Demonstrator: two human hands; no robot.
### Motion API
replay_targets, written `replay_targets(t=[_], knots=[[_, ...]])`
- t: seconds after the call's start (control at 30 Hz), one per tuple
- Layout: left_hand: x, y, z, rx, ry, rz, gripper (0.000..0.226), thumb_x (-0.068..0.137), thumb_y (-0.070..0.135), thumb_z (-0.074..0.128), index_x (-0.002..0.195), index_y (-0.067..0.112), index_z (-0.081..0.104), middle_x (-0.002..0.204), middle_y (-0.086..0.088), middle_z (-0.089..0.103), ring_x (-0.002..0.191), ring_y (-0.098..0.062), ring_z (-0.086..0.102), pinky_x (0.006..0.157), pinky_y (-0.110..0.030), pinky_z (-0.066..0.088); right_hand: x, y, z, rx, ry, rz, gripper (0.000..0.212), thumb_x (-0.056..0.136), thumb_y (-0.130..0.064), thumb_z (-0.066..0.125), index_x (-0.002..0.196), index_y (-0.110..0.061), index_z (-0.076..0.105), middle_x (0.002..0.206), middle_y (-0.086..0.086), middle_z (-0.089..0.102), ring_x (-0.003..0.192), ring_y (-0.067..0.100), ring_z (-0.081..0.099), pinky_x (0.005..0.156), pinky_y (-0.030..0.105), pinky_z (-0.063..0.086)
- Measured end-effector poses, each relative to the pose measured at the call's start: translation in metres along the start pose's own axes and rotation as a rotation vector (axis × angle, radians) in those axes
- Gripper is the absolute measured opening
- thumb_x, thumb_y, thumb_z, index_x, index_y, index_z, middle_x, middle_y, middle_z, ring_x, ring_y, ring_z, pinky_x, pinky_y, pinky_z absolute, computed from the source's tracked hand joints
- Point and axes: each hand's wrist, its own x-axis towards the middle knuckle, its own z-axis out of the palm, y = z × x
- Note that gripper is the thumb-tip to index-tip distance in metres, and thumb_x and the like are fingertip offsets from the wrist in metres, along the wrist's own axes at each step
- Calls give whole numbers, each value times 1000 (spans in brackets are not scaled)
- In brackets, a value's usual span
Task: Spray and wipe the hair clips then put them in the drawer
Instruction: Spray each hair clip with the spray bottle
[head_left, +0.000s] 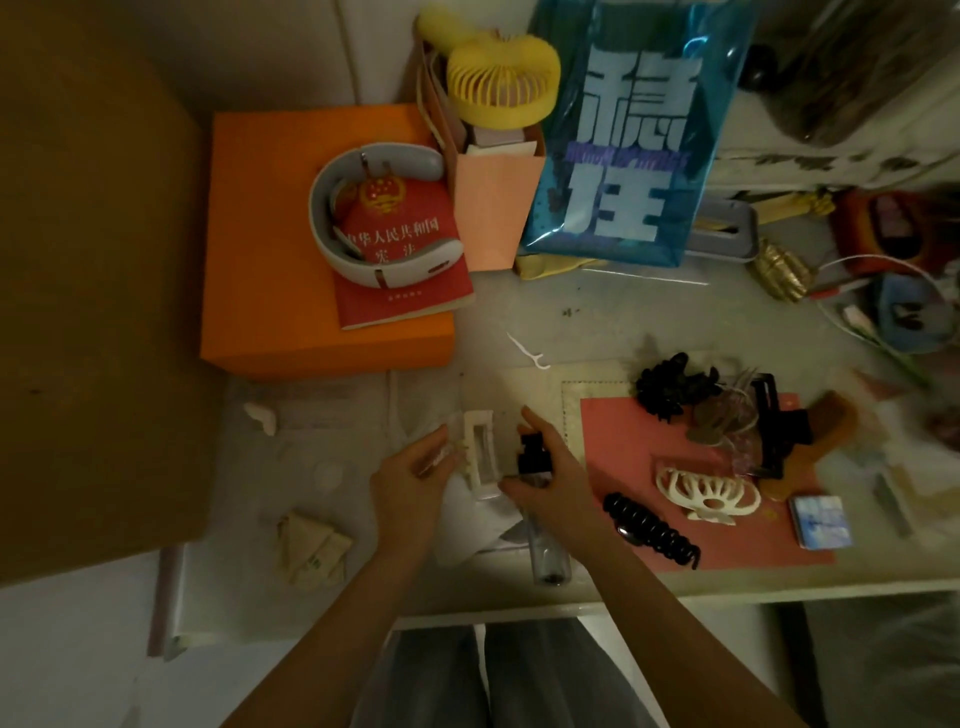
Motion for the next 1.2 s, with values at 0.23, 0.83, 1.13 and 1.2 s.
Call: replay_targets(t=[0.23,0.83,1.13,1.2], knots=[[-16,22,11,54,-116,63,38,83,16,71,120,17,64,116,13,61,109,-7,56,100,-24,40,-25,-6,-30,3,113,-74,74,81,-9,73,138,-35,33,110,-29,59,101,-8,60,79,13,52],[-93,26,139,49,-116,-102,62,80,28,75,136,20,50,132,1,55,115,-12,51,96,-26,42,-45,49,-162,-1,18,-173,73,81,-9,74,137,-35,36,120,-32,47,105,-22,50,80,5,47],[-126,23,171,27,-51,-116,75,75,20,80,141,19,43,118,16,49,106,-1,49,83,-4,40,-56,84,-194,-12,-110,-136,71,82,2,69,136,-30,35,121,-27,42,101,-27,47,74,-1,42],[-125,23,174,12,-54,-94,74,75,13,79,139,17,44,114,19,50,95,6,51,72,5,39,-59,88,-196,-21,-99,-128,72,81,3,68,135,-32,36,121,-28,41,101,-26,47,74,0,42]])
